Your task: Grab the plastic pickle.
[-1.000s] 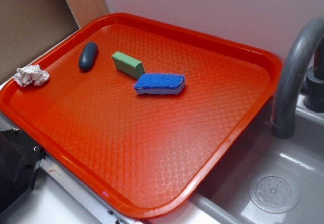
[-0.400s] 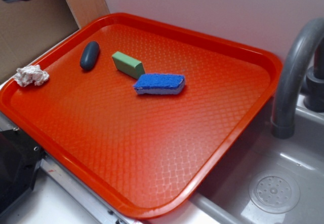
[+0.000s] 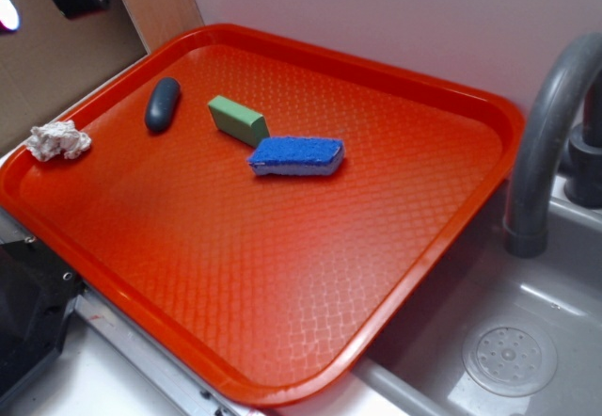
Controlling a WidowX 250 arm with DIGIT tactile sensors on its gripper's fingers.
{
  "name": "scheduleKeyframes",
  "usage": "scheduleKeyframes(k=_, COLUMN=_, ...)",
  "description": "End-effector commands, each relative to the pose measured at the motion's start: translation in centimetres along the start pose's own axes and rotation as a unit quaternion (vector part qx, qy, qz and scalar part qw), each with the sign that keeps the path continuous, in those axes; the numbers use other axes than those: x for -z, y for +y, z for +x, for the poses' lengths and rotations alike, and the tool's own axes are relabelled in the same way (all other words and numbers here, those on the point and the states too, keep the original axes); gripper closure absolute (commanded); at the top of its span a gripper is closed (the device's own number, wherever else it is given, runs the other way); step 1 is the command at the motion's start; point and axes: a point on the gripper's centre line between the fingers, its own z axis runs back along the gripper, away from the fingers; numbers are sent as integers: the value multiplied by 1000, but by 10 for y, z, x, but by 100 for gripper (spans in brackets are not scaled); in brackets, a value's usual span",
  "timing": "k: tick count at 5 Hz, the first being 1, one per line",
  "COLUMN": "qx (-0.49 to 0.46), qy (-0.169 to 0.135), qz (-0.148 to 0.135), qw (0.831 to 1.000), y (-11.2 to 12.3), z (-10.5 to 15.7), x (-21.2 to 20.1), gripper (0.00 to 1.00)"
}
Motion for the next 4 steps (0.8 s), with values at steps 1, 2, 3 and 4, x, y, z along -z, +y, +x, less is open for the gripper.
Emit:
scheduleKeyframes(k=1, qx=-42, qy=-47, qz=-7, qw=998, y=2, z=33, x=51, gripper=0)
scheduleKeyframes(k=2, qx=-52, qy=-52, qz=6, qw=997, y=-6, z=40, x=74, gripper=0)
scheduleKeyframes(k=3, qx=-55, qy=-33, qz=26, qw=998, y=-7, z=49, x=98, gripper=0)
scheduleKeyframes(k=4, qx=-44, qy=-19, qz=33, qw=998, y=-13, z=52, x=118, gripper=0)
